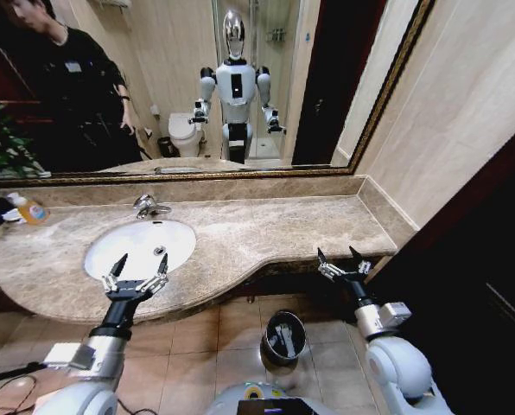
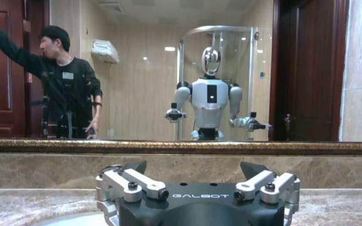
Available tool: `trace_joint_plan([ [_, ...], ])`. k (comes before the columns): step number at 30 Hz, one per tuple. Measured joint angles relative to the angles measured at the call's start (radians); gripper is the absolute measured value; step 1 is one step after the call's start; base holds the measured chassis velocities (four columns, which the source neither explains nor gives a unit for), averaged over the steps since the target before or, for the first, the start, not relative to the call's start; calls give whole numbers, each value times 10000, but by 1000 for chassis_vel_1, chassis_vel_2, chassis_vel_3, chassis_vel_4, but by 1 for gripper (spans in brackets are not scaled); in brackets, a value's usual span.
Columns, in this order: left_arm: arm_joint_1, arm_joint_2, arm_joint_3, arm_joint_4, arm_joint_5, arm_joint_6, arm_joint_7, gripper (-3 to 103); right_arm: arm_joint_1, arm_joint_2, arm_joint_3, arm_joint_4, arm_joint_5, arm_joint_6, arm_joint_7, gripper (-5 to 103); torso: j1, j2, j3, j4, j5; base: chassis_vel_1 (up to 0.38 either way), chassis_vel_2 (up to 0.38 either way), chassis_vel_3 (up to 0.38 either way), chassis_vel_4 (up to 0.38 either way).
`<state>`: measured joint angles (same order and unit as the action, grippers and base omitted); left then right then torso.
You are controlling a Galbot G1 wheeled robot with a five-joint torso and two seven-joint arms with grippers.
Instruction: Pick up the trash from the sink and place it in the trash bin.
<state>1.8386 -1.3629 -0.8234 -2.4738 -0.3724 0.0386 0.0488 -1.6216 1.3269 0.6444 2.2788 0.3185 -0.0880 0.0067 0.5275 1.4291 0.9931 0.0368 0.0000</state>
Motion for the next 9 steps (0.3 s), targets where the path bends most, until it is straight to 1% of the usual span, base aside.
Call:
trace_joint_plan([
  [9, 0, 0, 0, 0, 0, 1, 0, 100, 1, -1, -1, 0, 5, 0, 0, 100, 0, 0, 0, 0, 0, 0, 0, 0, 0],
])
